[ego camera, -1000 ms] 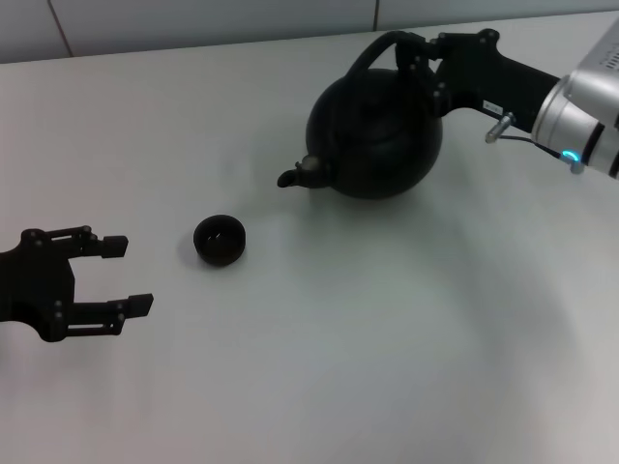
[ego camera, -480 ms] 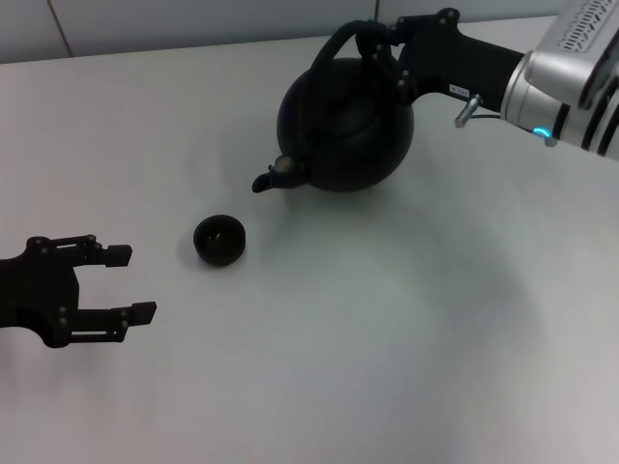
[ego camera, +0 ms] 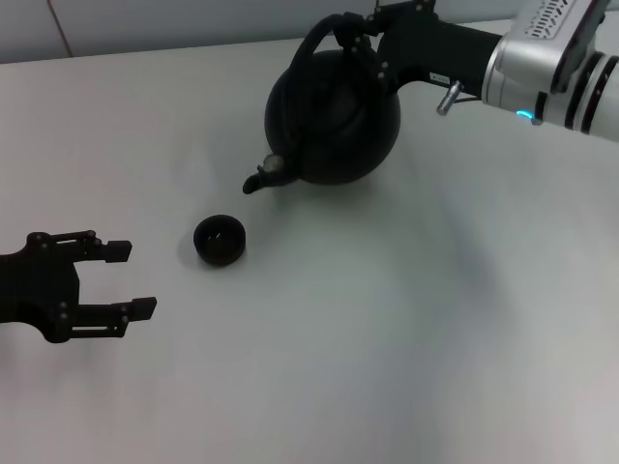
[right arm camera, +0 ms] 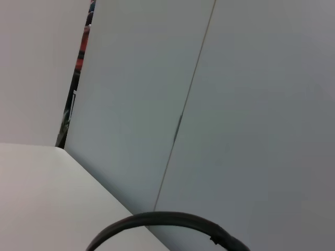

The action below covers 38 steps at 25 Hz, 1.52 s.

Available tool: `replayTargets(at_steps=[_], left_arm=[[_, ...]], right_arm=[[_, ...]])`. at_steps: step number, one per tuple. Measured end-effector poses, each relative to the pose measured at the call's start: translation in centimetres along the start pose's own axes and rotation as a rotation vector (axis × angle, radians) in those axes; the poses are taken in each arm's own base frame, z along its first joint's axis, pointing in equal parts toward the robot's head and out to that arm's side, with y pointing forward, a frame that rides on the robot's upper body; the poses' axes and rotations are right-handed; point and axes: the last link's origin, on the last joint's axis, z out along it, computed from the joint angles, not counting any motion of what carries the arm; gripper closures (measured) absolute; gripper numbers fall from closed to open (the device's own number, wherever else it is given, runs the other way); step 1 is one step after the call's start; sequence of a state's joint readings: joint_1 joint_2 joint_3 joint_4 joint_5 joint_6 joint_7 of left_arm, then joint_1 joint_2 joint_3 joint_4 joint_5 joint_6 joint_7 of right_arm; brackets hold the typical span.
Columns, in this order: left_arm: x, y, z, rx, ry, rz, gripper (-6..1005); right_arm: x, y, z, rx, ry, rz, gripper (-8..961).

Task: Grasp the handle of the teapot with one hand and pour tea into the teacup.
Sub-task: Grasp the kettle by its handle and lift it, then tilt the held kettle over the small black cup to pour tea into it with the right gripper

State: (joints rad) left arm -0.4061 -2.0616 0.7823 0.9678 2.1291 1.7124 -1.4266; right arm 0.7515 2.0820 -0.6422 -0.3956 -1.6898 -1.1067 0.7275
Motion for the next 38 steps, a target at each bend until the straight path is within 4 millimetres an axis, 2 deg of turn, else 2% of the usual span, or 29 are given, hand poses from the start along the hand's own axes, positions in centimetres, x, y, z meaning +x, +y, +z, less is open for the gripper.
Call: replayTargets(at_steps=[15,38], left_arm=[[0.0,0.1,0.1,-0.005,0.002,-0.003,202],[0.1,-0.1,0.0,0.001,0.002,-0.022,202]], right_arm=[[-1.3,0.4,1.4,-0.059,-0.008,-0.070,861],[-2.8,-0.2,2.0,-0.071,-0.029,-0.154,861]])
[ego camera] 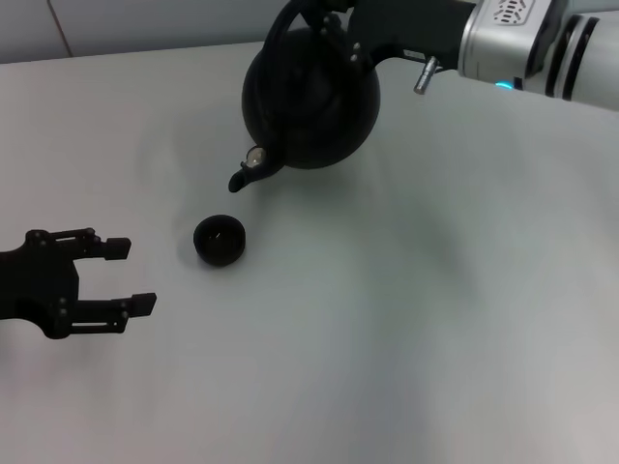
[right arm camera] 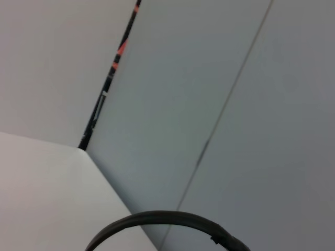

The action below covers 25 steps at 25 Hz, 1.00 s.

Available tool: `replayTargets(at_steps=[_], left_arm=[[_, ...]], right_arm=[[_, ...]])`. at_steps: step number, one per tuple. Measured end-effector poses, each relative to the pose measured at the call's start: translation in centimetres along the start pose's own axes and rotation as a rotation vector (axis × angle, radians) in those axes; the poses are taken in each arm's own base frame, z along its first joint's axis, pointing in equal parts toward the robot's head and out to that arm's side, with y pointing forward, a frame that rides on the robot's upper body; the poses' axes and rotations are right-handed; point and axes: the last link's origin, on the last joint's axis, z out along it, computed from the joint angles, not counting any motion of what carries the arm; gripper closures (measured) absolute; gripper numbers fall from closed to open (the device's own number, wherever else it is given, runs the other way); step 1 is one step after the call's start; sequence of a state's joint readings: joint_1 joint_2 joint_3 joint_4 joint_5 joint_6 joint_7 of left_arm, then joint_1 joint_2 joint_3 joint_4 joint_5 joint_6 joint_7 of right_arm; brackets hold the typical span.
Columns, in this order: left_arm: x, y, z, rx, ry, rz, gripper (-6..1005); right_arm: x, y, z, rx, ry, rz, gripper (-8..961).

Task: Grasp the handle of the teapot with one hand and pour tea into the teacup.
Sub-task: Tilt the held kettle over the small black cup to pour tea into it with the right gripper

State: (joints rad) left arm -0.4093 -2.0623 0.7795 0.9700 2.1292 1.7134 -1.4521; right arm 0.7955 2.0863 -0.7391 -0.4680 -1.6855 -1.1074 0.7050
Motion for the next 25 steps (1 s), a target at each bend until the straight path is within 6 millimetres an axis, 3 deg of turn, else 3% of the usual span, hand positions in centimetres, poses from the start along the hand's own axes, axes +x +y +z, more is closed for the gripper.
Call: replayTargets(at_steps=[10,25], left_arm=[[0.3,-0.2,-0.1,0.005,0.008,0.005,202],[0.6,-0.3,0.0,0.003,0.008,0.000,202]], right_arm=[[-0.6,0.3,1.1,-0.037,0.014,-0.054,862],[-0.7,0.3,1.1,-0.053,0.021,-0.114,865]])
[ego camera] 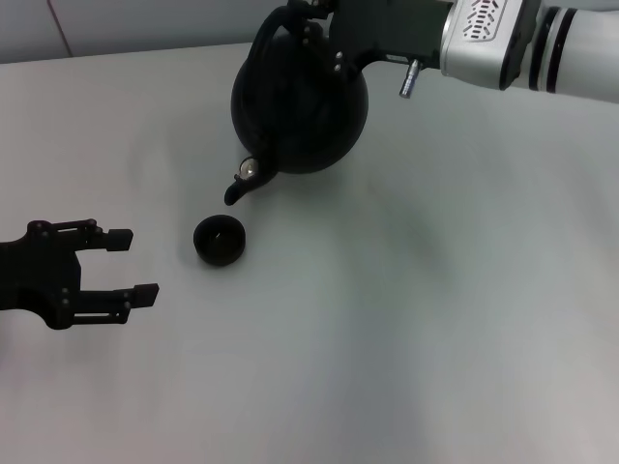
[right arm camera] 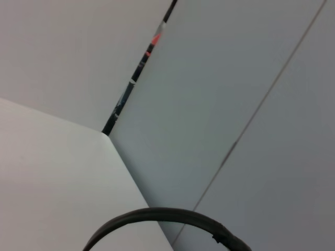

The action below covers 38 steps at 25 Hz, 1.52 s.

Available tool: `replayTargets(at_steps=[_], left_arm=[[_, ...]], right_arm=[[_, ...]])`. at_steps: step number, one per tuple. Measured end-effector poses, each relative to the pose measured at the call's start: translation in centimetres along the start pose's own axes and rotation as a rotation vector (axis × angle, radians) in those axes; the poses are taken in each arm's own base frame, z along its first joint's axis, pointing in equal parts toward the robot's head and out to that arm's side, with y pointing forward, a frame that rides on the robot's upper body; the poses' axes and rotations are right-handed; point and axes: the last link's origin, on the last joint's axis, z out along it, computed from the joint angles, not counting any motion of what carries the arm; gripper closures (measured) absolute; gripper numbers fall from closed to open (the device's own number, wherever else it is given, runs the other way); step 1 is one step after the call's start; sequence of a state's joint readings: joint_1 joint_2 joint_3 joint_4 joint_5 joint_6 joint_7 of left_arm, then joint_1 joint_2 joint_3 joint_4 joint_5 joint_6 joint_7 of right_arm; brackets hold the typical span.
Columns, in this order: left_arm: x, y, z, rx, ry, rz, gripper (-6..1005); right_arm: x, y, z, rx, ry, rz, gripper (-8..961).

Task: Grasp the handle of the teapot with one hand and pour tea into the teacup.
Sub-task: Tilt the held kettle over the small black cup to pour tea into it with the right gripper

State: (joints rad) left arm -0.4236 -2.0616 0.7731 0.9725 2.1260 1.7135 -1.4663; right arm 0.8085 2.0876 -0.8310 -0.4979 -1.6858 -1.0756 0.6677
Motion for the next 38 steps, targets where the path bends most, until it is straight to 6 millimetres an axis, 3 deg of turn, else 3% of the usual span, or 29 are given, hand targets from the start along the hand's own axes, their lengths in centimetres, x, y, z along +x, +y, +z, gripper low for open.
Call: replayTargets(at_steps=[38], left_arm=[[0.6,-0.4,0.2,0.003,-0.001,0.004,201]], right_arm=[[-1.6,-0.3,1.2,-0.031,0.004,-0.114,872]])
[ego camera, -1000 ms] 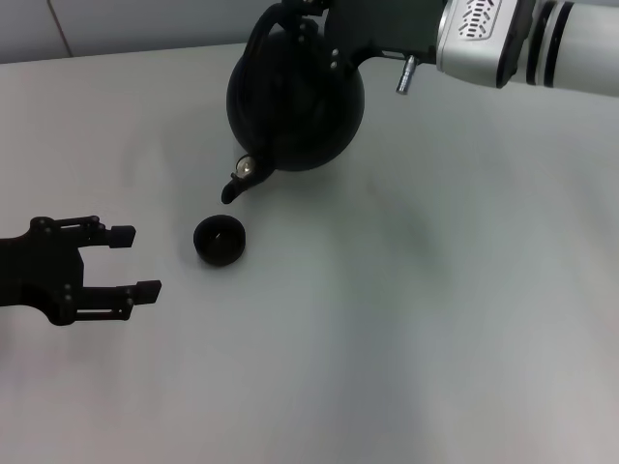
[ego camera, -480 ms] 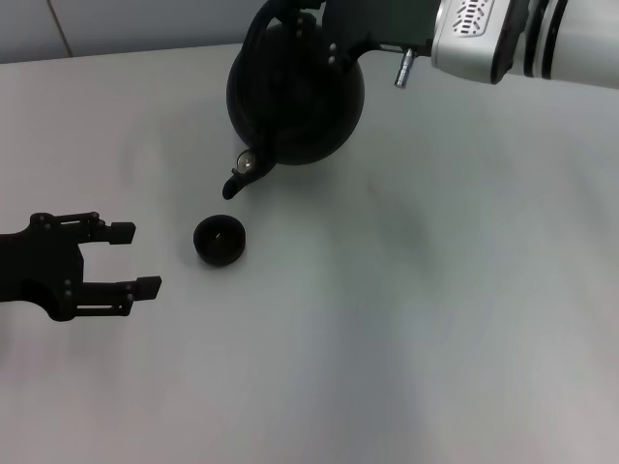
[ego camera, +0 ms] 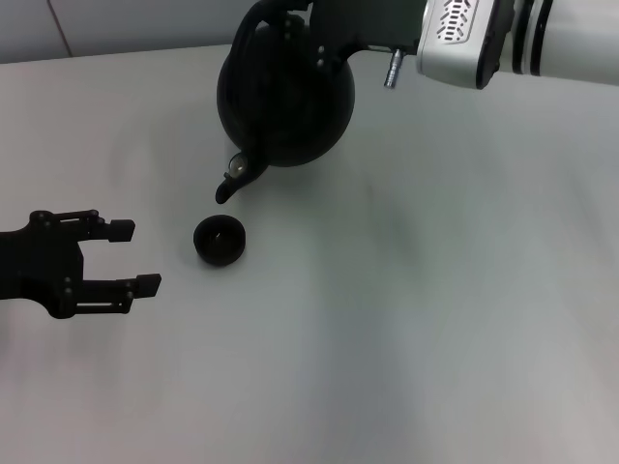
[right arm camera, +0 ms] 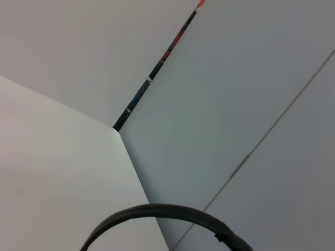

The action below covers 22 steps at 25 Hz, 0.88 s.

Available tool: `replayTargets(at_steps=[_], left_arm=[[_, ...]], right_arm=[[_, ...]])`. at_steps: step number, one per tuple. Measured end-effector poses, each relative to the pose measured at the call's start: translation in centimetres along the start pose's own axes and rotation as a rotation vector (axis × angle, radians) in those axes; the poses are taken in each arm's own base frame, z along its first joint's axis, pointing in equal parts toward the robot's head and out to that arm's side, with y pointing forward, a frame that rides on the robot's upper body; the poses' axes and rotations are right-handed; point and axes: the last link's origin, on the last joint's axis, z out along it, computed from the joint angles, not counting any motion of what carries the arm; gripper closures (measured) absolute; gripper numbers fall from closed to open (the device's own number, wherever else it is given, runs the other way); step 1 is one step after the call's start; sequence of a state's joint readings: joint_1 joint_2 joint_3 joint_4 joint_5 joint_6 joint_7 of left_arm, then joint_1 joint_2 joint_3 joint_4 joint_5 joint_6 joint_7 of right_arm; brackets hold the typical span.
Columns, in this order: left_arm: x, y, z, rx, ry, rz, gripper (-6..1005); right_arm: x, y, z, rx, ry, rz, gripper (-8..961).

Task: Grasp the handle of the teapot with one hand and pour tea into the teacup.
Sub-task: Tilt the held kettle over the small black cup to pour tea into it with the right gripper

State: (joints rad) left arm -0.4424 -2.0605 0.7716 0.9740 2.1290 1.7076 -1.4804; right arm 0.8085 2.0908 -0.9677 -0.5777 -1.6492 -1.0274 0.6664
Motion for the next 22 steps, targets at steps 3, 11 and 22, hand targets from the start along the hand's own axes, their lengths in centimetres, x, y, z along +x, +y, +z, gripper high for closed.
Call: replayTargets(at_steps=[3,11,22], left_arm=[[0.0,0.0,0.0,0.001,-0.001,0.000,201],[0.0,-0.1,-0.1,0.006,-0.002,0.000,201],[-0.1,-0.2,-0.1,0.013,-0.003,0.001,201]], right_arm=[[-0.1,0.0,0.1,0.000,0.002,-0.012,872],[-0.4,0.5,1.0,0.006,0.009,-0.068,873],[-0.6,0.6,1.0,0.004,-0.001,-0.071,874]])
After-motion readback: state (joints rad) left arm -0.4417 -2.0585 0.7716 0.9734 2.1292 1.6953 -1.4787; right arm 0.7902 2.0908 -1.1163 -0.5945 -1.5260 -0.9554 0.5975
